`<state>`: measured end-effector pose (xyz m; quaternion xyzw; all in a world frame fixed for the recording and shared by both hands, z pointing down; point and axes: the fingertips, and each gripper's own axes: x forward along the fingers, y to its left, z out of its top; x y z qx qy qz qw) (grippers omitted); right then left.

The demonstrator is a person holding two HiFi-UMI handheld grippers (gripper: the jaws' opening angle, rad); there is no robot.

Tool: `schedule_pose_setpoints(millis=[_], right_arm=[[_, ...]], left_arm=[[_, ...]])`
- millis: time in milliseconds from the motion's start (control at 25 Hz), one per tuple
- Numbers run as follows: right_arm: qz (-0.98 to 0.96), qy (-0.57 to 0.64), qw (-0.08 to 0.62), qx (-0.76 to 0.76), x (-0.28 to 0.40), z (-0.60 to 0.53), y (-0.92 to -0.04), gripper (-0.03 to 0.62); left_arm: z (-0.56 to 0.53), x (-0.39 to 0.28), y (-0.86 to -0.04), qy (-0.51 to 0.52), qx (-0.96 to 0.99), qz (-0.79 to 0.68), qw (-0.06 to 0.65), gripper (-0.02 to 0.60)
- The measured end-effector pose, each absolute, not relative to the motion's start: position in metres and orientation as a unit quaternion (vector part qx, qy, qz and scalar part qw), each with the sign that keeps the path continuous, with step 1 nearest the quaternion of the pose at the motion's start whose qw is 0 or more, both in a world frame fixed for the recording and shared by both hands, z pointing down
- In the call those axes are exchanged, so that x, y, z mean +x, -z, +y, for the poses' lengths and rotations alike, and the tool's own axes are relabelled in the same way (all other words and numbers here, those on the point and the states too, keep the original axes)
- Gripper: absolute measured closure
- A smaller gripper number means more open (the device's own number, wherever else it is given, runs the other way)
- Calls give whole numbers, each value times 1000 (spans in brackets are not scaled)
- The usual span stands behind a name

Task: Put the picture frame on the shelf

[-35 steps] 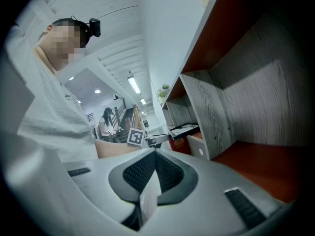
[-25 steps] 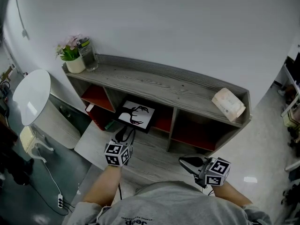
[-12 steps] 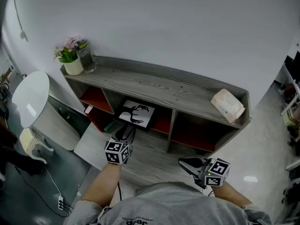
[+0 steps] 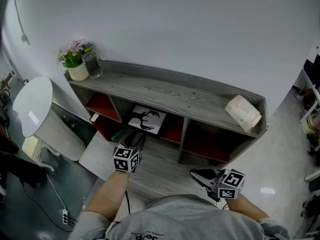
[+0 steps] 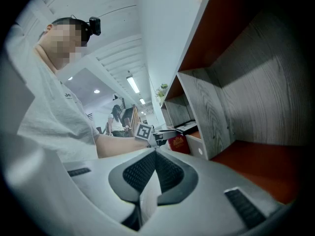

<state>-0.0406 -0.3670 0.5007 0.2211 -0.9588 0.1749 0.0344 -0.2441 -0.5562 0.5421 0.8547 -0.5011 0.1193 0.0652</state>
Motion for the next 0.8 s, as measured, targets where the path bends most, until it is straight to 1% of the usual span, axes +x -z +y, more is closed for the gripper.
schedule_pose_setpoints(millis=[200,320,400,520,800], right_arm=[[-960,-172,33,217,-45,-367,-497,576],[-962,-166,27,214,-45,-365,-492,576],[-964,-158,23,213,-43,-362,-486,576],[-966,-145,11,213,-33,-357,-479,576],[-971,-125,-32,202,-7,-345,-469,576]], left_arm=[[-556,-244,-542,-124,856,-498,69,400],[-552,-247,-539,-106,854,-503,82,402],[-543,-250,-534,-87,851,-509,95,388],[-517,-253,-525,-56,851,-511,109,387],[-431,-231,-496,-18,875,-475,93,402]])
